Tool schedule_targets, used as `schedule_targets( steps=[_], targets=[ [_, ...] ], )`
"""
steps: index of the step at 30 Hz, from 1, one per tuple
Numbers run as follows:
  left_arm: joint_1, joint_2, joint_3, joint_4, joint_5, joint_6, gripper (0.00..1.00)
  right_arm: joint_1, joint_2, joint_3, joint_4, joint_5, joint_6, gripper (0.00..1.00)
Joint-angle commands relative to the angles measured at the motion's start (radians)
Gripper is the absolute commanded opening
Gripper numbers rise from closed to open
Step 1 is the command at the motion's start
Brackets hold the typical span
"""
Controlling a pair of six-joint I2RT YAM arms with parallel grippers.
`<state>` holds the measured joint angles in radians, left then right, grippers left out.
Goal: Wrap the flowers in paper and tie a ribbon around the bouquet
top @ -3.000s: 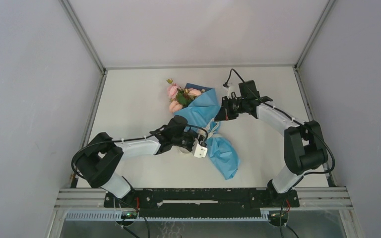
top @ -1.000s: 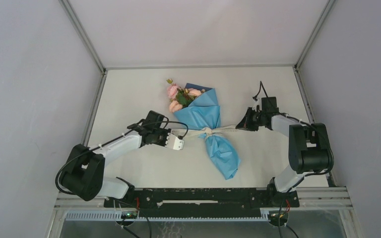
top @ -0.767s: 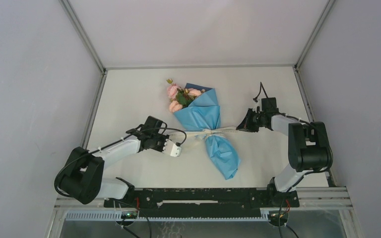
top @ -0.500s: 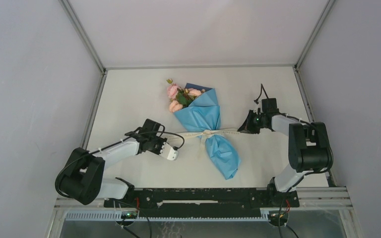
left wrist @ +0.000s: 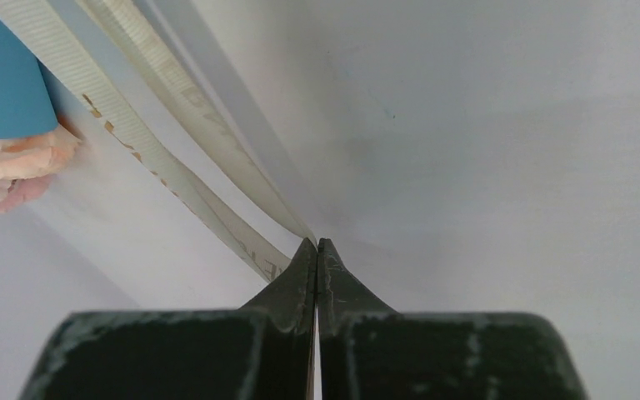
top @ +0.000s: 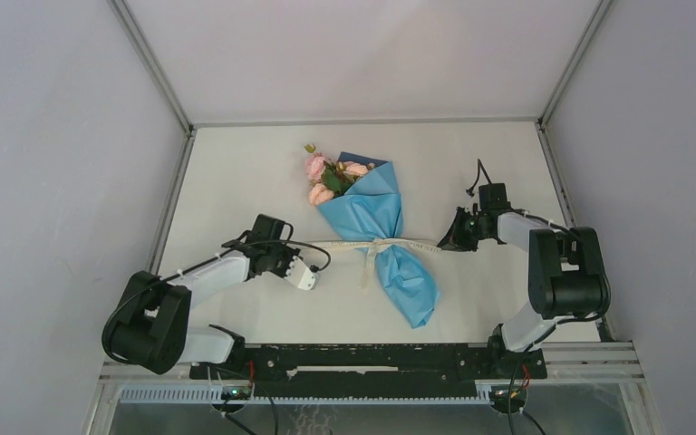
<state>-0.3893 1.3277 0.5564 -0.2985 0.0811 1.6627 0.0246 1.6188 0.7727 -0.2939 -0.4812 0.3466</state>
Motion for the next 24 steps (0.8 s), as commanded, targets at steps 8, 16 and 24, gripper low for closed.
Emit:
schedule_targets(
  steps=[8, 16, 24],
  targets=[
    [0.053, -0.037, -0.058, 0.009, -0.027, 0.059, 0.00, -0.046, -0.060, -0.004, -0.047, 0.063, -0.014, 0.00],
    [0.070, -0.043, -0.066, 0.016, -0.018, 0.067, 0.00, -0.045, -0.058, -0.036, -0.042, 0.010, 0.006, 0.00],
    [0.126, -0.050, -0.037, 0.009, -0.017, 0.096, 0.00, 0.040, -0.100, -0.092, -0.052, 0.005, 0.036, 0.00]
  ],
)
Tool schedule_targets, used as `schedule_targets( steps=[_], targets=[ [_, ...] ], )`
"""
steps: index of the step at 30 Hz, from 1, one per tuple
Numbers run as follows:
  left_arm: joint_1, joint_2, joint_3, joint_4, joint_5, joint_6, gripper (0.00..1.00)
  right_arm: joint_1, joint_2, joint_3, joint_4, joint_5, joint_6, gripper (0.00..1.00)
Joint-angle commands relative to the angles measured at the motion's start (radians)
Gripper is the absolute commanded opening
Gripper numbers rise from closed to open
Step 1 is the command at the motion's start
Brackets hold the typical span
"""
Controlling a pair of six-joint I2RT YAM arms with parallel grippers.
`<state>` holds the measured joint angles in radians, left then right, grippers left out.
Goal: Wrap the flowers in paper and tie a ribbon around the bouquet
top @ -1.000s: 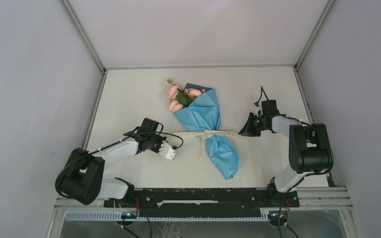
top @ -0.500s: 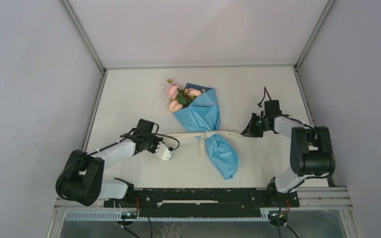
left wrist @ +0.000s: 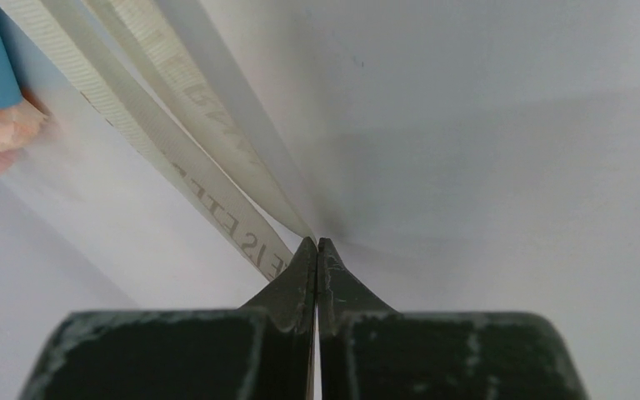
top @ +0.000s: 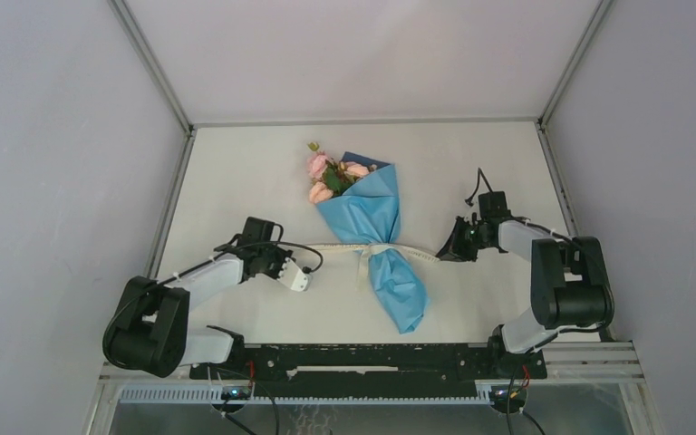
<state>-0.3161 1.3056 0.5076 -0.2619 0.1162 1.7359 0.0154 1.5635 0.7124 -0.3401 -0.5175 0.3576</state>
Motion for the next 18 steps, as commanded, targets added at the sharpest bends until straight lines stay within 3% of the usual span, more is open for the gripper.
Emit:
schedule_targets(
  steps=[1, 6, 12, 18],
  targets=[
    [0.060, -0.029, 0.017, -0.033, -0.052, 0.025, 0.00, 0.071, -0.056, -0.035, -0.015, 0.063, 0.032, 0.00],
    [0.086, -0.041, 0.012, -0.039, -0.053, 0.043, 0.00, 0.148, -0.093, -0.069, -0.024, 0.017, 0.080, 0.00],
    [0.130, -0.053, 0.002, -0.046, -0.059, 0.073, 0.00, 0.327, -0.064, -0.107, -0.022, -0.002, 0.147, 0.00],
    [0.151, -0.062, -0.007, -0.055, -0.061, 0.089, 0.00, 0.336, -0.109, -0.168, -0.028, 0.014, 0.177, 0.00]
  ],
)
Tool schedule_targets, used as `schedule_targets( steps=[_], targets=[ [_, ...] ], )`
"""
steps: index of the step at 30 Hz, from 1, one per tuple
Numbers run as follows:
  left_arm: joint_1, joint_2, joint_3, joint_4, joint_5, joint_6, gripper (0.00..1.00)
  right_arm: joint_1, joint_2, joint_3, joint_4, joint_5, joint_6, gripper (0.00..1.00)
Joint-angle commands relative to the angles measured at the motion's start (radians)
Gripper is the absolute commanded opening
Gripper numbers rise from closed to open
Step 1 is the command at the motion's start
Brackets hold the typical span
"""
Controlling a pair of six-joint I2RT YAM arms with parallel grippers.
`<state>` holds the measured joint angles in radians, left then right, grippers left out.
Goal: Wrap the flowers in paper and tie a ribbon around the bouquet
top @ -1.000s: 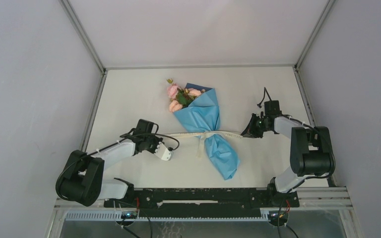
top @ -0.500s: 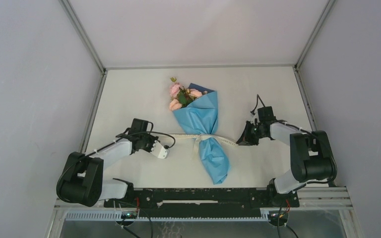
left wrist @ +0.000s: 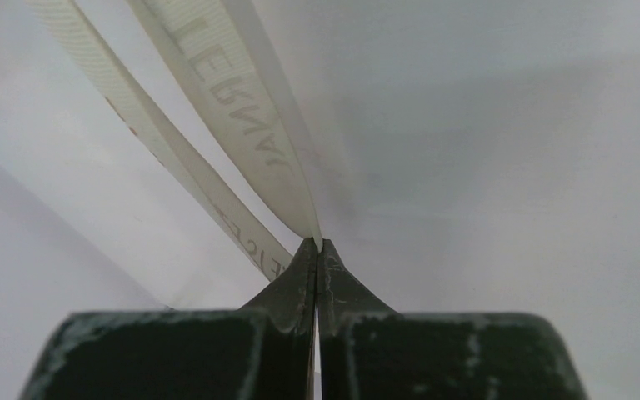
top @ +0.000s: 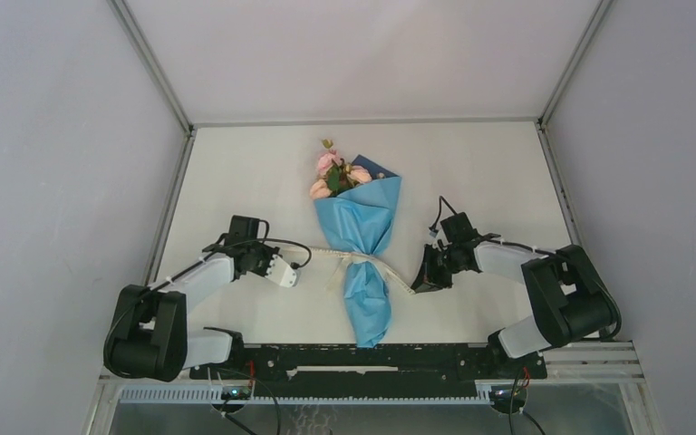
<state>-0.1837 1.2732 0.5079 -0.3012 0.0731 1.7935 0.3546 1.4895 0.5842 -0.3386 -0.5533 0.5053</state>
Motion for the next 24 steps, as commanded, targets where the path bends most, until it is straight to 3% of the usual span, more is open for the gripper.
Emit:
schedule_targets(
  steps=[1, 12, 20, 24],
  targets=[
    [0.021, -0.028, -0.009, -0.016, -0.016, 0.033, 0.00, -0.004, -0.040, -0.043, -0.038, 0.054, 0.024, 0.00],
    [0.030, -0.037, -0.039, -0.007, -0.002, 0.053, 0.00, -0.107, -0.157, -0.046, -0.128, 0.136, -0.010, 0.00],
    [0.030, -0.058, -0.065, 0.001, 0.014, 0.044, 0.00, -0.131, -0.138, -0.051, -0.089, 0.122, -0.010, 0.00],
    [0.010, -0.123, -0.061, -0.090, 0.058, 0.051, 0.00, -0.132, -0.155, -0.020, -0.056, 0.096, -0.004, 0.00]
  ],
)
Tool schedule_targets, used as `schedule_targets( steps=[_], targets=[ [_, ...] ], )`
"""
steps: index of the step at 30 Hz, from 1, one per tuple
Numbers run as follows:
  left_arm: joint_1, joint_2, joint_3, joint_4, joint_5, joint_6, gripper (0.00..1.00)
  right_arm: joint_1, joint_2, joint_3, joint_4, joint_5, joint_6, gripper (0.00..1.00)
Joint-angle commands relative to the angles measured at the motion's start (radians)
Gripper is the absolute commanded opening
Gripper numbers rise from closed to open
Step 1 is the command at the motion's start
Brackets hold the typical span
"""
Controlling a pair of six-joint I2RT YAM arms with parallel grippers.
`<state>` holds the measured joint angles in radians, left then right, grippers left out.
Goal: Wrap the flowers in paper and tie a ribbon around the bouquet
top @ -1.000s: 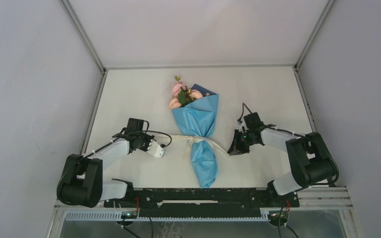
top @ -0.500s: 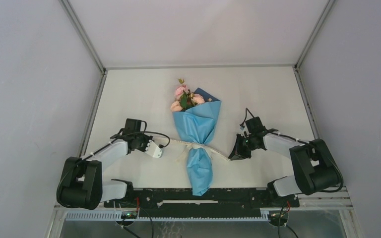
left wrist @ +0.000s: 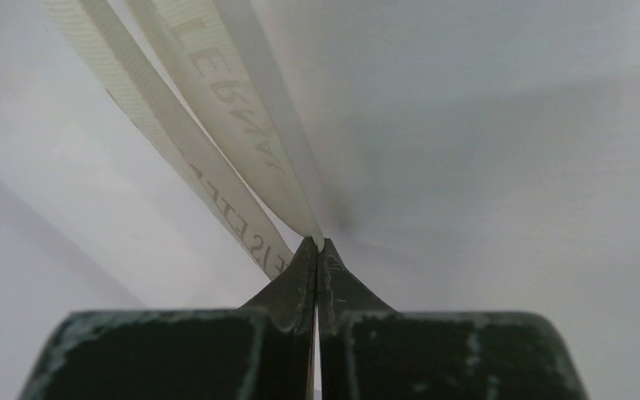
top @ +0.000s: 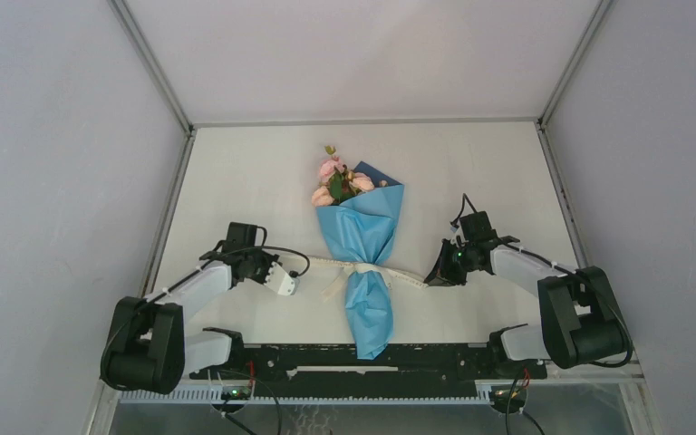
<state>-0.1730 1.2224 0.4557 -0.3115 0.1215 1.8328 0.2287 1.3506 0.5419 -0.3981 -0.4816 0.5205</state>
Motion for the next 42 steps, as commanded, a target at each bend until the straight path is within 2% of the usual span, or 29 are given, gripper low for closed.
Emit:
schedule_targets(
  steps=[1, 2, 3, 4, 7, 8, 11, 13, 17, 19, 21, 24, 27, 28, 32, 35, 42],
  targets=[
    [-0.025, -0.091, -0.004, -0.120, 0.010, -0.003, 0.00, 0.004, -0.024, 0.039, 0.002, 0.025, -0.021, 0.00],
    [-0.055, -0.110, 0.003, -0.157, 0.012, -0.031, 0.00, 0.014, -0.036, 0.057, -0.008, 0.034, -0.023, 0.00],
    [-0.089, -0.131, 0.012, -0.211, 0.017, -0.067, 0.02, 0.025, -0.057, 0.074, -0.022, 0.051, -0.026, 0.09],
    [-0.119, -0.149, 0.023, -0.253, 0.024, -0.112, 0.10, 0.029, -0.076, 0.089, -0.040, 0.069, -0.028, 0.18],
    [-0.211, -0.213, 0.050, -0.382, 0.057, -0.172, 0.57, 0.009, -0.150, 0.107, -0.106, 0.145, -0.034, 0.41],
    [-0.229, -0.238, 0.056, -0.420, 0.068, -0.179, 0.65, -0.005, -0.179, 0.106, -0.128, 0.170, -0.036, 0.50],
    [-0.254, -0.300, 0.063, -0.509, 0.086, -0.180, 0.75, -0.058, -0.265, 0.108, -0.181, 0.223, -0.051, 0.74],
    [-0.257, -0.337, 0.070, -0.519, 0.100, -0.232, 0.79, -0.084, -0.329, 0.109, -0.198, 0.234, -0.058, 0.84],
    [-0.257, -0.391, 0.112, -0.448, 0.142, -0.509, 0.85, -0.114, -0.488, 0.118, -0.208, 0.285, -0.074, 0.86],
    [-0.255, -0.434, 0.116, -0.354, 0.155, -0.712, 0.89, -0.126, -0.565, 0.115, -0.209, 0.342, -0.081, 0.87],
    [-0.245, -0.485, 0.097, -0.215, 0.138, -1.019, 0.95, -0.131, -0.636, 0.112, -0.205, 0.396, -0.094, 0.87],
    [-0.181, -0.553, 0.050, -0.006, 0.072, -1.383, 1.00, -0.135, -0.731, 0.084, -0.167, 0.432, -0.116, 0.87],
    [-0.068, -0.629, -0.024, 0.181, -0.011, -1.674, 1.00, -0.137, -0.809, 0.042, -0.127, 0.458, -0.104, 0.87],
    [-0.036, -0.658, -0.059, 0.241, -0.081, -1.750, 1.00, -0.137, -0.833, 0.030, -0.115, 0.463, -0.095, 0.87],
    [0.066, -0.731, -0.223, 0.494, -0.329, -1.893, 1.00, -0.138, -0.931, -0.026, -0.081, 0.506, -0.089, 0.87],
    [0.117, -0.749, -0.289, 0.532, -0.343, -1.953, 1.00, -0.138, -0.998, -0.042, -0.089, 0.540, -0.078, 0.87],
    [0.119, -0.798, -0.320, 0.601, -0.306, -1.941, 1.00, -0.136, -1.117, -0.081, -0.071, 0.547, -0.084, 0.88]
  ],
)
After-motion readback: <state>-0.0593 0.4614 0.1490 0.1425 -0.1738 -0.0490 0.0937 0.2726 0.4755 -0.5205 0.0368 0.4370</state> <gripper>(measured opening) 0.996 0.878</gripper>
